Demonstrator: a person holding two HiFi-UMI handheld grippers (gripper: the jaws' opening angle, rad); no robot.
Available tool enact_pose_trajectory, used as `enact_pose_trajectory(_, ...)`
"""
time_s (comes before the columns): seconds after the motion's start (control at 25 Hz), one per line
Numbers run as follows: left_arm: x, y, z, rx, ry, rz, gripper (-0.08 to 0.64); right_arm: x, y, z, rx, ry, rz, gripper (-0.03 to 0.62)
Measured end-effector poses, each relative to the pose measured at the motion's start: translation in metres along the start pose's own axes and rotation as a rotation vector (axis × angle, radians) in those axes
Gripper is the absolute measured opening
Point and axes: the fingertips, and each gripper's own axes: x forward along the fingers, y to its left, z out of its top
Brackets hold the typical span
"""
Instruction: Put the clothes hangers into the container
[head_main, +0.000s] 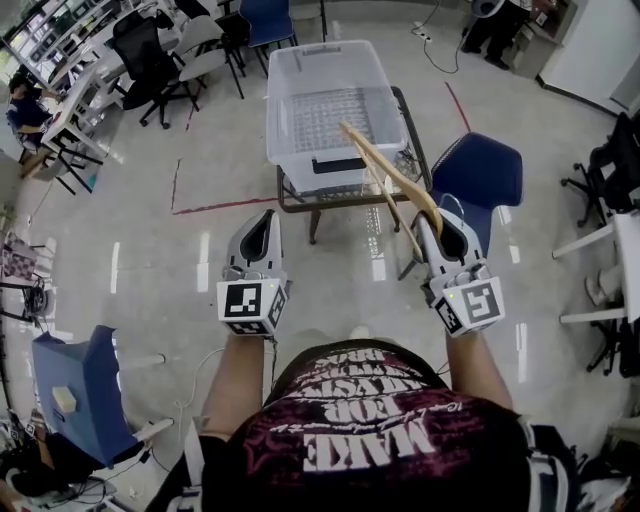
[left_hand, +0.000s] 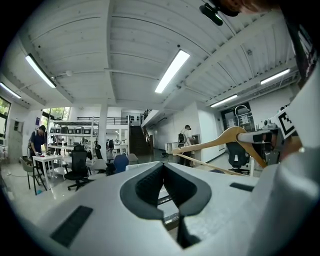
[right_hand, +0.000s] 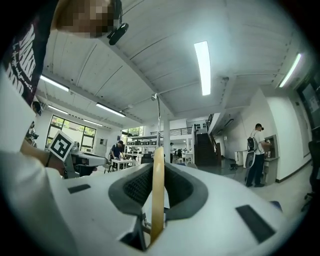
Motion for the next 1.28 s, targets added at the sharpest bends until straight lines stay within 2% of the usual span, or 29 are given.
enact_pose_trajectory(0.28, 0.006, -0.008, 0.008, -0.001, -0.02, -0.018, 0.006, 0.005, -0.02, -0.008, 0.013, 0.007, -0.02, 0.061)
enact_pose_trajectory(0.76, 0.03, -0.011, 0.006, -0.012, -0.024, -0.059, 0.006, 0.017, -0.03, -0.008, -0.022, 0.014, -0.024, 0.061)
enact_pose_trajectory(1.28, 0.076, 0.003, -0.005, -0.024, 0.005, -0.083, 0.006, 0.064, -0.05, -0.02, -0.012, 0.034, -0.019, 0.061)
